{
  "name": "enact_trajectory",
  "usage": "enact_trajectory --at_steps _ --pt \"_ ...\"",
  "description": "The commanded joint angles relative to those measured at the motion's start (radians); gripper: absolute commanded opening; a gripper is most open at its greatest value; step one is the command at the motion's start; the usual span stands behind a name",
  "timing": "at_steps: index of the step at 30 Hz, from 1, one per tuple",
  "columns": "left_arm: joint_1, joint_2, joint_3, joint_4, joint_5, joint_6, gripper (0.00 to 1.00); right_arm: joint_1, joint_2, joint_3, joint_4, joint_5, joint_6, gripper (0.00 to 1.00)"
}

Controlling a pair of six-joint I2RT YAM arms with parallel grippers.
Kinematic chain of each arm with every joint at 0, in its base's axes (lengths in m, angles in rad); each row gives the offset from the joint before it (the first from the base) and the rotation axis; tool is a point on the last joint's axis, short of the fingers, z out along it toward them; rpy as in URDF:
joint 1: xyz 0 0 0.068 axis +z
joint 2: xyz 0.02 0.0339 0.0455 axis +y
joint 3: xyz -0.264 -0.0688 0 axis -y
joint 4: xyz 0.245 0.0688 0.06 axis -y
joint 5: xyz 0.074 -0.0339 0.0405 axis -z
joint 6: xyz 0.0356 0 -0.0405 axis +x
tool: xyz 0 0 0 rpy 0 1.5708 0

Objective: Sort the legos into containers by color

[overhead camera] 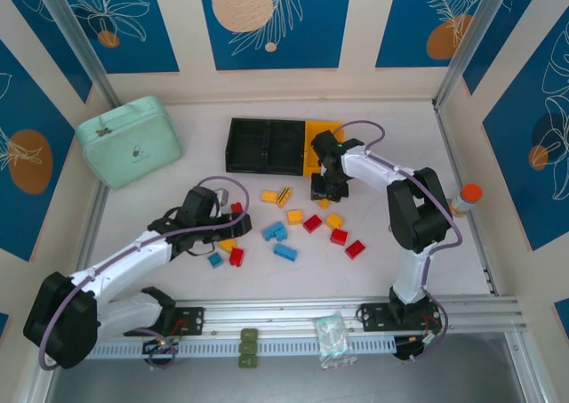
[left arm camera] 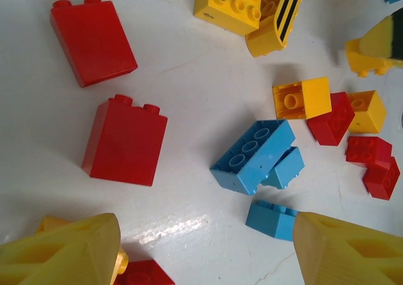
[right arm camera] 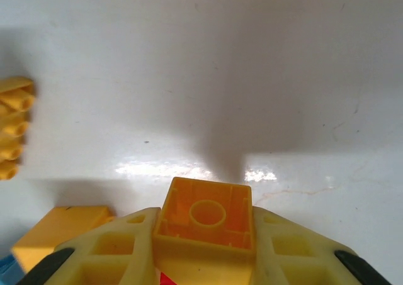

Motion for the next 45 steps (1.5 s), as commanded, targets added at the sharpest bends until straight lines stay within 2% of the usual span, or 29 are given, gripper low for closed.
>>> enact_trajectory --at_steps 1,6,14,26,30,33,40,45 --pt "-0.017 0.025 0.046 0.047 0.0 -0.01 0.72 -0.02 -0.054 0.103 -0.053 -0.004 -0.02 0.25" --pt "-0.028 0.056 0.089 0.055 0.005 -0.005 0.72 -0.063 0.029 0.283 -0.089 0.016 -0.027 0.25" --pt "-0.034 0.043 0.103 0.02 -0.028 -0.002 0.73 -0.129 0.277 0.599 -0.144 0.031 -0.005 0.25" --pt "-0.035 0.087 0.131 -0.019 -0.053 0.016 0.72 -0.15 0.509 0.833 -0.221 0.031 0.004 0.26" --pt "-0.035 0.113 0.15 -0.024 -0.052 0.025 0.73 -0.149 0.522 0.837 -0.221 0.036 0.004 0.31" --pt "-0.035 0.131 0.168 -0.035 -0.053 0.033 0.73 -0.147 0.521 0.845 -0.231 0.042 0.005 0.39" --pt "-0.035 0.145 0.216 -0.066 -0.08 0.059 0.74 -0.142 0.463 0.847 -0.238 0.048 -0.003 0.49" --pt "-0.034 0.139 0.241 -0.098 -0.103 0.072 0.74 -0.134 0.381 0.819 -0.238 0.056 -0.004 0.5"
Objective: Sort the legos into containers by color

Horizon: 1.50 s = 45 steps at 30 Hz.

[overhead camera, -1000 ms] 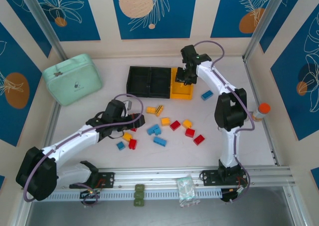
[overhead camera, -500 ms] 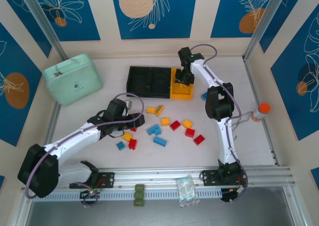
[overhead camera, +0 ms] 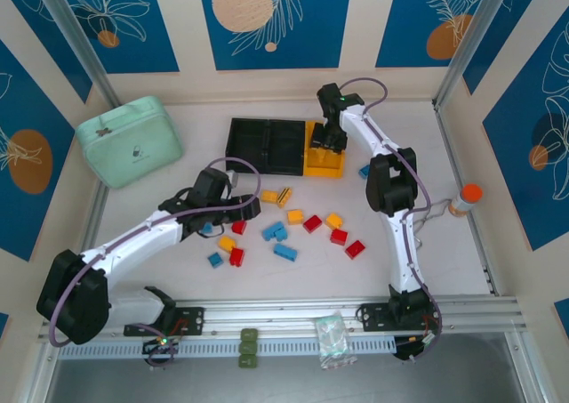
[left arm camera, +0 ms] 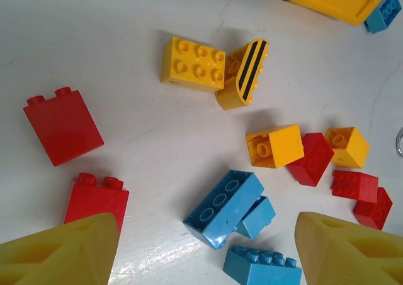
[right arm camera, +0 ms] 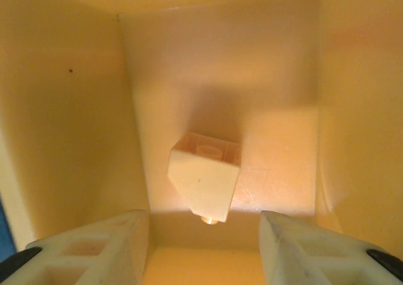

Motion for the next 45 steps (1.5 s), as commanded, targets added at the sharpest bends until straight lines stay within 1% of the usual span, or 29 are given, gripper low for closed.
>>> enact_trajectory --at_steps 1,5,9,14,16,19,22,28,31,34,41,45 --pt "-0.008 -0.01 0.043 -0.055 -0.037 0.028 0.74 0.015 -0.135 -0.023 -0.019 0.009 -0.007 0.49" --pt "-0.005 -0.033 0.056 -0.097 -0.067 0.031 0.75 0.032 -0.29 -0.177 0.045 -0.015 -0.016 0.49" --pt "-0.004 -0.027 0.083 -0.145 -0.049 0.052 0.75 0.051 -0.459 -0.382 0.1 -0.045 -0.023 0.49" --pt "-0.003 -0.013 0.093 -0.143 0.037 0.071 0.75 0.069 -0.644 -0.648 0.148 -0.071 -0.017 0.5" --pt "-0.007 -0.004 0.088 -0.128 0.089 0.075 0.75 0.076 -0.718 -0.759 0.166 -0.09 -0.019 0.54" --pt "-0.021 0.004 0.077 -0.102 0.146 0.073 0.75 0.08 -0.802 -0.886 0.173 -0.093 -0.016 0.55" --pt "-0.044 0.016 0.069 -0.096 0.159 0.071 0.75 0.082 -0.863 -0.985 0.165 -0.1 0.003 0.55" --pt "-0.09 0.039 0.03 -0.041 0.153 0.035 0.75 0.107 -0.91 -1.133 0.204 -0.106 0.082 0.58" --pt "-0.116 0.057 0.025 -0.021 0.15 0.025 0.75 0.131 -0.916 -1.172 0.228 -0.113 0.113 0.58" --pt "-0.138 0.067 0.024 -0.02 0.139 0.021 0.75 0.155 -0.899 -1.186 0.21 -0.088 0.139 0.58" --pt "-0.152 0.068 0.0 -0.006 0.119 0.009 0.75 0.175 -0.859 -1.246 0.185 -0.032 0.206 0.62" --pt "-0.152 0.072 -0.009 0.005 0.116 0.004 0.75 0.184 -0.845 -1.292 0.238 -0.054 0.222 0.63"
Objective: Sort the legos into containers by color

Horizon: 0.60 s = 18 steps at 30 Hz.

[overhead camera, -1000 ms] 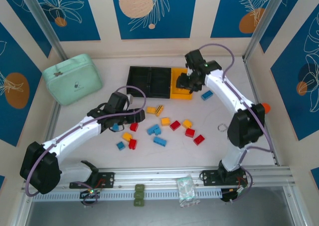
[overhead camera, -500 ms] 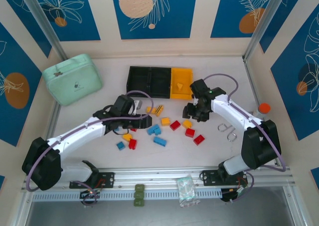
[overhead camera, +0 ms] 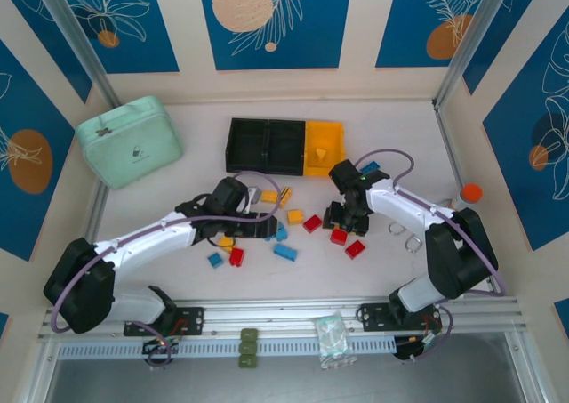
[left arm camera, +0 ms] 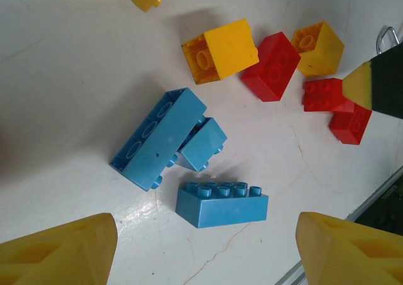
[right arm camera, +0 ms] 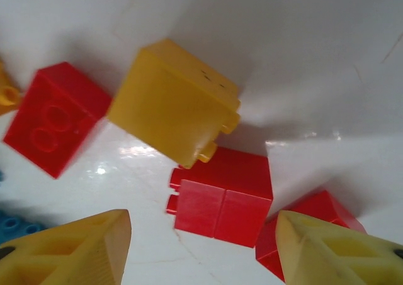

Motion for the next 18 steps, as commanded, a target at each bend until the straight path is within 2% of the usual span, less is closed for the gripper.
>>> enact_trajectory --at_steps 1,6,10,12,18 --pt "-0.01 0.007 -0.012 0.022 -0.009 -0.01 0.75 0.014 0.027 -0.029 0.029 -0.011 0.042 0.61" --pt "-0.012 0.012 -0.015 0.021 -0.018 -0.011 0.75 0.036 0.081 -0.017 0.047 -0.014 0.044 0.55" --pt "-0.012 0.005 -0.023 0.022 -0.026 -0.017 0.75 0.042 0.095 -0.005 0.028 -0.001 0.047 0.38" --pt "-0.013 0.003 -0.024 0.021 -0.029 -0.017 0.75 0.046 0.079 0.004 0.008 0.005 0.044 0.34" --pt "-0.013 -0.005 -0.015 0.013 -0.063 -0.023 0.75 0.064 -0.005 0.058 -0.093 0.011 0.038 0.33"
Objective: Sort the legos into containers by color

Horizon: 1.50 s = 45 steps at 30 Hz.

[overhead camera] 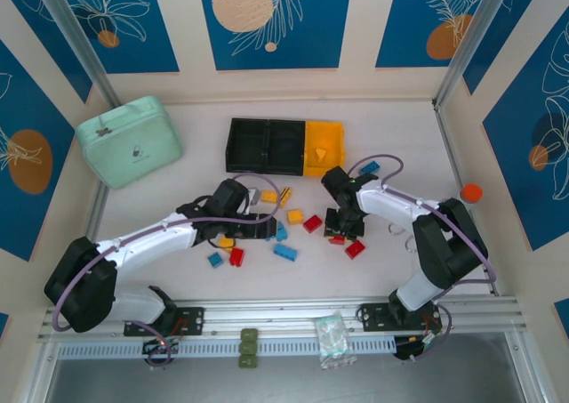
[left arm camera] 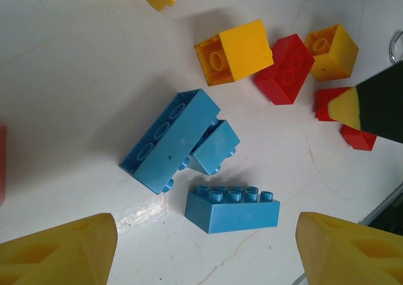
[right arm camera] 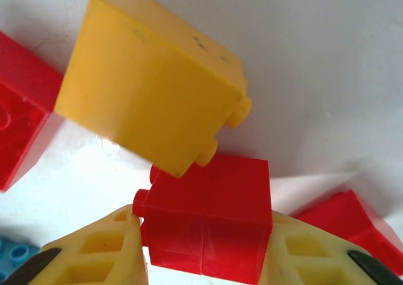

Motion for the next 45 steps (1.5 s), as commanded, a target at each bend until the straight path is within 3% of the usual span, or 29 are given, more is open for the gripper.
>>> enact_trajectory --at_steps 1,8,20,36,45 --pt "-0.01 -0.016 0.0 -0.006 -0.045 -0.018 0.75 0.017 -0.088 0.06 -0.092 0.002 0.0 0.33" --pt "0.009 -0.062 0.033 -0.075 -0.16 -0.038 0.75 0.018 -0.071 0.241 -0.08 -0.022 -0.063 0.32" --pt "0.078 -0.147 0.032 -0.164 -0.2 -0.055 0.75 -0.007 0.386 0.851 -0.115 -0.026 -0.184 0.32" --pt "0.11 -0.159 0.012 -0.193 -0.208 -0.07 0.75 -0.071 0.972 1.629 -0.327 -0.079 -0.188 0.34" --pt "0.114 -0.145 0.0 -0.18 -0.199 -0.08 0.75 -0.071 1.019 1.644 -0.316 -0.091 -0.191 0.35"
